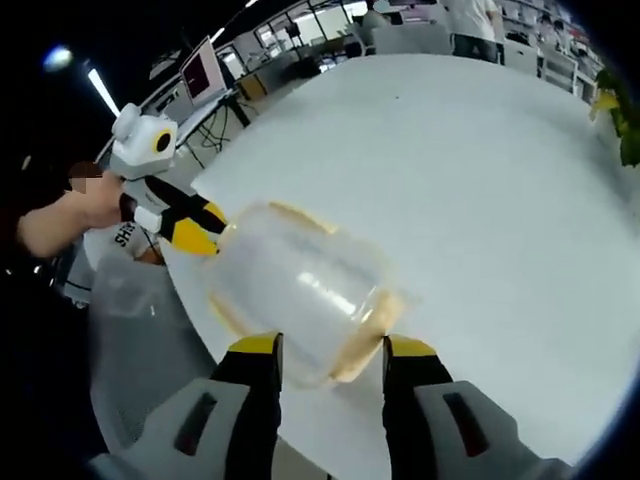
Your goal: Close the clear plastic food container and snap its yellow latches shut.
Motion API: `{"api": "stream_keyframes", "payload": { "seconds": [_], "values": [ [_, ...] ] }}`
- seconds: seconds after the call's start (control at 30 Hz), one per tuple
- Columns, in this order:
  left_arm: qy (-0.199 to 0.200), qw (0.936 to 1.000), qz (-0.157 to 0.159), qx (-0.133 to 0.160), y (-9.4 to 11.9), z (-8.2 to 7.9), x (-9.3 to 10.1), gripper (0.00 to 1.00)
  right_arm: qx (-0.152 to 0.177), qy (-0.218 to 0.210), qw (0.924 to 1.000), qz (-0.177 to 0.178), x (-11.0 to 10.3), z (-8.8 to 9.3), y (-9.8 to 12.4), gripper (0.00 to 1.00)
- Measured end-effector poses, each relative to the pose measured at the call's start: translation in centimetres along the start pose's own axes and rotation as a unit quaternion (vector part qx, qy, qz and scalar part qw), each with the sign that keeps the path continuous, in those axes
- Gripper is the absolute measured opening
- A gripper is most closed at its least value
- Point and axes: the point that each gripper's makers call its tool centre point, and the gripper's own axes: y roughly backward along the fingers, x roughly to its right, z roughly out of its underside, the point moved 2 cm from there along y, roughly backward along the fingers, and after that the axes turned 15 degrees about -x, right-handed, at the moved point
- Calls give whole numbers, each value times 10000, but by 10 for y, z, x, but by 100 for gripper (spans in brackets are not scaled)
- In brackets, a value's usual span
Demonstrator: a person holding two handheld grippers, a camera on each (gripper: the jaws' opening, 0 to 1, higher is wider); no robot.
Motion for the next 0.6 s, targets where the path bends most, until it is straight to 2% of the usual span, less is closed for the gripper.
{"api": "stream_keyframes", "payload": {
  "seconds": [0.37,0.5,0.53,0.57,0.6],
  "values": [
    [17,10000,-35,19,-1,-1,1,16,201,-31,9998,24,-1,1,-1,34],
    [32,10000,-54,42,-1,-1,2,16,139,-17,9999,-4,-2,0,-1,33],
    [27,9999,-85,60,-2,-2,3,16,39,3,9997,-223,-8,2,-1,31],
    [26,10000,-91,20,-1,-1,3,16,-2,-87,10000,16,-3,3,-1,31],
    [15,9999,-106,35,0,-2,3,16,-31,-66,10000,-44,-6,1,-4,30]
  ]
}}
